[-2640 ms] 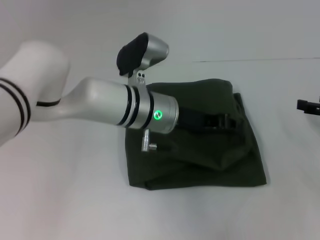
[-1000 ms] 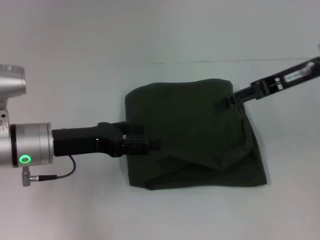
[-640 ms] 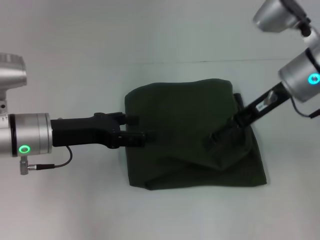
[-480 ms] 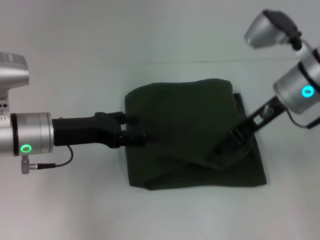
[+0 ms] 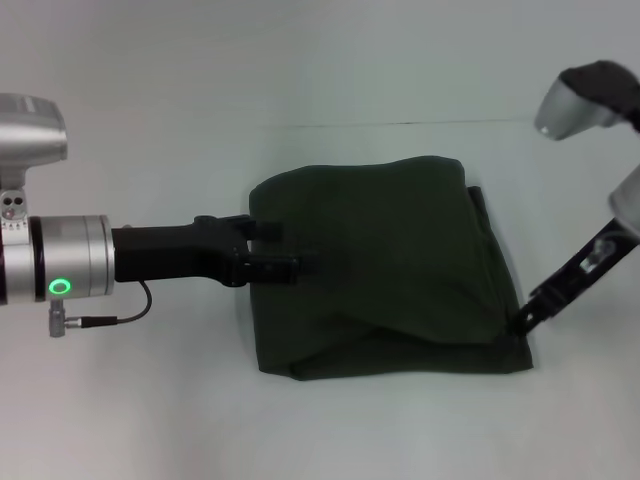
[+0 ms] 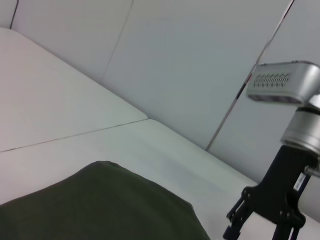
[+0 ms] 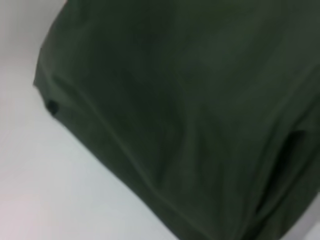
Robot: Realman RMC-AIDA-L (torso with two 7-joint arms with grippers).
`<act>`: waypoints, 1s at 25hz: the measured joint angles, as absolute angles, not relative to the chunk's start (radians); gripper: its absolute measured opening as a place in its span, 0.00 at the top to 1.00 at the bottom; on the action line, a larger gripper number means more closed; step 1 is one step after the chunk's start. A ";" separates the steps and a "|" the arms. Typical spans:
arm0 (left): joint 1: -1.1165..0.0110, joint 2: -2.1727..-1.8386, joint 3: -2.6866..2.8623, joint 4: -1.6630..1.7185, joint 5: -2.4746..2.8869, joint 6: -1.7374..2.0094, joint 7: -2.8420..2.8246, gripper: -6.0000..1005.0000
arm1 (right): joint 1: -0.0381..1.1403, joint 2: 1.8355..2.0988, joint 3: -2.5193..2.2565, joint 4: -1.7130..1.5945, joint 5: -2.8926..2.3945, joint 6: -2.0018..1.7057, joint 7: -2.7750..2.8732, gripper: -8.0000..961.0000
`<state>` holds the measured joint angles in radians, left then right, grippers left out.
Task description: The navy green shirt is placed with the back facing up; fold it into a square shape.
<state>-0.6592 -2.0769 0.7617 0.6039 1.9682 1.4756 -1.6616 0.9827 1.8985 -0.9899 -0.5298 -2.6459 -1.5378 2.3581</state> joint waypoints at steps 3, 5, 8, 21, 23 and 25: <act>-0.660 -2.077 0.762 0.601 1.968 1.470 -1.662 0.05 | 0.978 1.890 -0.925 -0.579 -2.624 -1.581 2.348 0.03; -0.660 -2.077 0.759 0.601 1.968 1.469 -1.662 0.05 | 0.978 1.888 -0.856 -0.629 -2.583 -1.629 2.324 0.03; -0.662 -2.077 0.755 0.601 1.964 1.469 -1.662 0.05 | 0.979 1.887 -0.800 -0.678 -2.502 -1.651 2.263 0.03; -0.666 -2.083 0.755 0.578 1.961 1.460 -1.660 0.06 | 1.027 1.955 -0.999 -0.521 -2.578 -1.325 2.228 0.03; -0.667 -2.084 0.755 0.576 1.961 1.459 -1.660 0.06 | 1.017 1.949 -0.999 -0.517 -2.615 -1.300 2.250 0.03; -0.667 -2.084 0.756 0.575 1.963 1.457 -1.661 0.06 | 1.003 1.940 -0.995 -0.523 -2.642 -1.278 2.269 0.03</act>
<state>-0.6672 -2.0836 0.7561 0.5751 1.9631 1.4566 -1.6613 1.0029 1.9397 -0.9947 -0.5229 -2.6416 -1.2782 2.2692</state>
